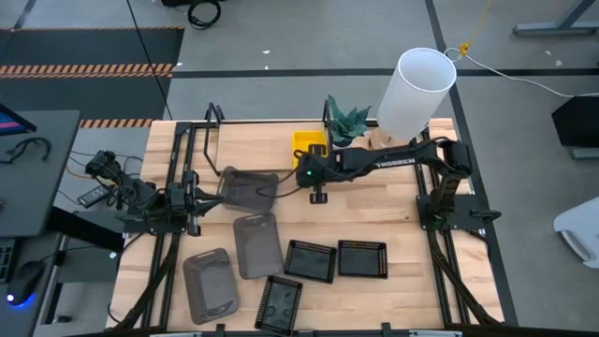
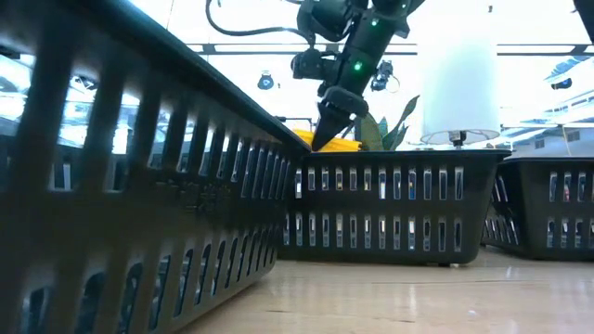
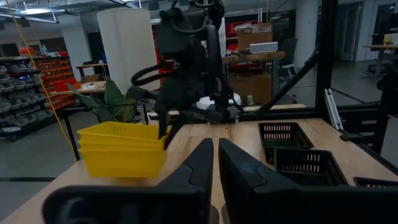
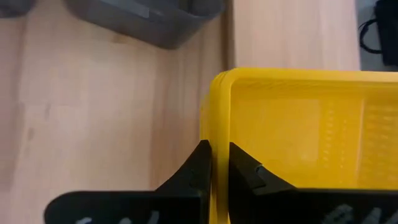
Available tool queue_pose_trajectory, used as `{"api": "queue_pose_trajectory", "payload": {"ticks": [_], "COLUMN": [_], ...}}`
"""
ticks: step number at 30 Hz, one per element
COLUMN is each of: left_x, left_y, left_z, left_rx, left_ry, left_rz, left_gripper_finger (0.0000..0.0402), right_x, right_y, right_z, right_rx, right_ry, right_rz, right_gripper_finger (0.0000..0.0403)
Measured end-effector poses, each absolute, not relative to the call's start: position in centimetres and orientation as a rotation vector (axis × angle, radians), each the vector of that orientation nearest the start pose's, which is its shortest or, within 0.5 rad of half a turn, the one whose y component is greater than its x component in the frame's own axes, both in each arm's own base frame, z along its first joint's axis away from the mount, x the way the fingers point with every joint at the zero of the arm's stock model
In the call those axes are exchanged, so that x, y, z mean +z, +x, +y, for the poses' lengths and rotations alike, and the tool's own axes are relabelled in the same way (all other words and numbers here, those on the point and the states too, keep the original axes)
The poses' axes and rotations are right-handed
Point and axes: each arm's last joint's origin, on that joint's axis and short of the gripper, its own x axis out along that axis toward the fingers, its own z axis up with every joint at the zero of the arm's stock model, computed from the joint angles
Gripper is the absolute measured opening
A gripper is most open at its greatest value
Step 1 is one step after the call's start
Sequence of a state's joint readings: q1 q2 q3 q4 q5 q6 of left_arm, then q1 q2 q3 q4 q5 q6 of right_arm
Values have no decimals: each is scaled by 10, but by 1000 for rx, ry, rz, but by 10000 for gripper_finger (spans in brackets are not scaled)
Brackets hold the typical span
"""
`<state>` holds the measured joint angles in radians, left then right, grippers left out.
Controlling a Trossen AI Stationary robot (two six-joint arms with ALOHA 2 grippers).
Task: Stack baskets on shelf by color
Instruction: Put the stacked yellow baskets on the shelf
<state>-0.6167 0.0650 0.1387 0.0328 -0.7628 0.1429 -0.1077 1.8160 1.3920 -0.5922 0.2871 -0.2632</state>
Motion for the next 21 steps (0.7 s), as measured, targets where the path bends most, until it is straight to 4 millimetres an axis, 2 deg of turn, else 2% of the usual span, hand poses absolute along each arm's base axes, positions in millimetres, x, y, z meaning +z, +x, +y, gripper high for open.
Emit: {"api": "queue_pose_trajectory", "payload": {"ticks": [12, 21], "left_x": [208, 208], "left_y": [81, 81], "left_z": [-33, -33], "left_rx": [151, 152], "left_ry": [75, 75], "left_rz": [-71, -71], "left_gripper_finger": [28, 38], "right_x": [235, 234], "right_y": [377, 376], "right_z": [-80, -85], "right_rx": [-263, -278], "right_ry": [-356, -345], "right_rz": [1049, 1053], "right_gripper_finger": [28, 91]}}
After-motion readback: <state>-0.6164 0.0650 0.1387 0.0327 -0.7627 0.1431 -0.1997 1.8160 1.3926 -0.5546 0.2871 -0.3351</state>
